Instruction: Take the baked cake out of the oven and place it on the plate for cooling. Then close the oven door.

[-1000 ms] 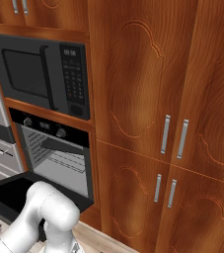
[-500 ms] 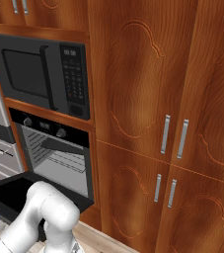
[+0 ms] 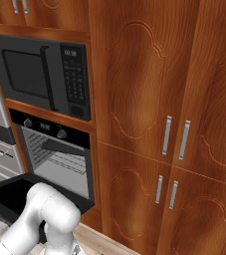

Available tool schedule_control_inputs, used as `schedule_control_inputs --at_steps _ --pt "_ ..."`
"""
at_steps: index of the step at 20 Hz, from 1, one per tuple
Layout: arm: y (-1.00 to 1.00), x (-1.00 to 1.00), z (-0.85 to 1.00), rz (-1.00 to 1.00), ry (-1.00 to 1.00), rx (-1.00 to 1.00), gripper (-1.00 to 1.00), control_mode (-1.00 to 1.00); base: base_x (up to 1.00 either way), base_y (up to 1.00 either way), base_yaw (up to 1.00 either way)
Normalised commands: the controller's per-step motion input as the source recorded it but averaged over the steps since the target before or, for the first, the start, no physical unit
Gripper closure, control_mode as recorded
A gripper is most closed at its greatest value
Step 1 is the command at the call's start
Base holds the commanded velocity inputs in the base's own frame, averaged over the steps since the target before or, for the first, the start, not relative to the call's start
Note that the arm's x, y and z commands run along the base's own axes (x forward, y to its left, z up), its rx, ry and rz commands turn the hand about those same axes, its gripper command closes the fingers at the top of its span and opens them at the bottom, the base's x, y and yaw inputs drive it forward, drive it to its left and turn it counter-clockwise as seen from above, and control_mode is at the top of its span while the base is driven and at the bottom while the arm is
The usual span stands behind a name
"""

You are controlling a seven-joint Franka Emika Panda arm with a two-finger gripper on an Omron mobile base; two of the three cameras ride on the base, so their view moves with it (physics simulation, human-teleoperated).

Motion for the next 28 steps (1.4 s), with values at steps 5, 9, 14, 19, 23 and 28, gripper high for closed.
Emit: schedule_control_inputs --at_steps 5,9,14,19,23,28 --pt "0.22 -0.17 -0.38 0.00 -0.07 0.00 -1.00 -1.00 0.00 0.00 0.00" --pt "0.33 -0.27 -0.46 0.00 -0.04 0.00 -1.00 -1.00 0.00 0.00 0.00" --pt "0.27 -0.16 -0.59 -0.02 0.00 0.00 -1.00 -1.00 0.00 0.00 0.00" --pt "0.07 0.09 -0.80 -0.02 0.00 -0.01 -1.00 -1.00 0.00 0.00 0.00" --pt "0.15 0.04 -0.92 -0.03 0.00 -0.07 -1.00 -1.00 0.00 0.00 0.00" --pt "0.06 0.10 -0.75 0.00 -0.07 -0.02 -1.00 -1.00 0.00 0.00 0.00"
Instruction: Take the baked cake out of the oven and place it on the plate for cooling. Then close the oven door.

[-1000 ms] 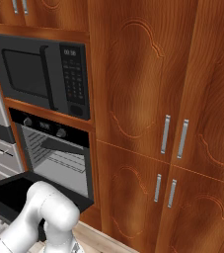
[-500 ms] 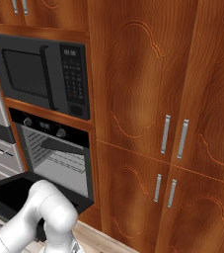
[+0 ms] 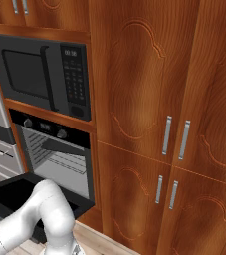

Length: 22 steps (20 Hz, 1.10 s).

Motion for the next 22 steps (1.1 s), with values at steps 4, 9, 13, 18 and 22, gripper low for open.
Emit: schedule_control_inputs --at_steps 4,9,13,18,22 --pt "0.00 0.06 -0.68 0.00 -0.18 -0.05 -1.00 -1.00 0.00 0.00 0.00" --pt "-0.01 0.00 -0.65 0.00 -0.26 -0.04 -1.00 -1.00 0.00 0.00 0.00" --pt "-0.11 0.16 -0.29 0.00 -0.41 0.00 -1.00 -1.00 0.00 0.00 0.00" --pt "-0.17 0.30 -0.04 0.00 -0.37 0.00 -1.00 -1.00 0.00 0.00 0.00" --pt "-0.28 0.38 0.00 -0.04 -0.20 0.00 -1.00 -1.00 0.00 0.00 0.00"
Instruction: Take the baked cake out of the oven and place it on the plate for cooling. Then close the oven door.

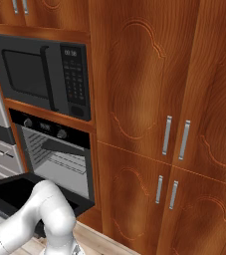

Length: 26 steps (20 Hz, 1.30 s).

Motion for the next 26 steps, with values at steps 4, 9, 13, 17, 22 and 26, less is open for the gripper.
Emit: schedule_control_inputs --at_steps 4,9,13,17,22,26 --pt "-0.34 0.47 0.01 -0.06 -0.10 0.01 -1.00 -1.00 0.00 0.00 0.00" --pt "-0.40 0.51 0.05 -0.01 -0.06 0.11 -1.00 -1.00 0.00 0.00 0.00" --pt "-0.40 0.47 0.12 0.00 -0.28 0.20 -1.00 -1.00 0.00 0.00 0.00" --pt "-0.38 0.47 0.17 0.00 -0.40 0.19 -1.00 -1.00 0.00 0.00 0.00" --pt "-0.41 0.55 0.16 0.00 -0.30 0.14 -1.00 -1.00 0.00 0.00 0.00" --pt "-0.38 0.53 0.14 0.00 -0.27 0.15 -1.00 -1.00 0.00 0.00 0.00"
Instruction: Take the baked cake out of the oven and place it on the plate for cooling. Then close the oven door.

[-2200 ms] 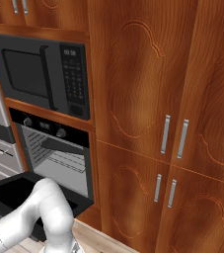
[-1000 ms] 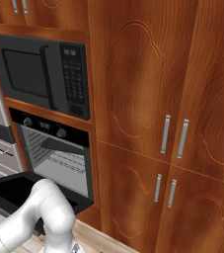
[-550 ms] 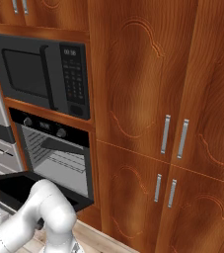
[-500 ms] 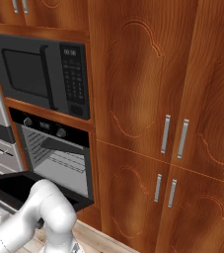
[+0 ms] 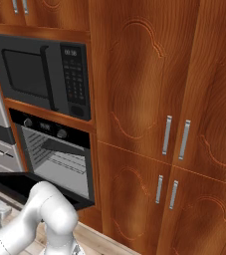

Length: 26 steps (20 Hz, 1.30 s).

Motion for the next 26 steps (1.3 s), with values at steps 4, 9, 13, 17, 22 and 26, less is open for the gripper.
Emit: schedule_control_inputs --at_steps 4,9,13,17,22,26 --pt "-0.44 0.57 0.17 0.01 -0.20 0.18 -1.00 -1.00 0.00 0.00 0.00" --pt "-0.49 0.60 0.13 0.01 -0.08 0.16 -1.00 -1.00 0.00 0.00 0.00" --pt "-0.49 0.70 0.04 0.04 0.00 0.14 -1.00 -1.00 0.00 0.00 0.00" --pt "-0.49 0.74 0.02 0.05 0.00 0.12 -1.00 -1.00 0.00 0.00 0.00" --pt "-0.49 0.78 0.11 0.04 -0.01 0.19 -1.00 -1.00 0.00 0.00 0.00" --pt "-0.44 0.77 0.11 0.02 -0.03 0.22 -1.00 -1.00 0.00 0.00 0.00"
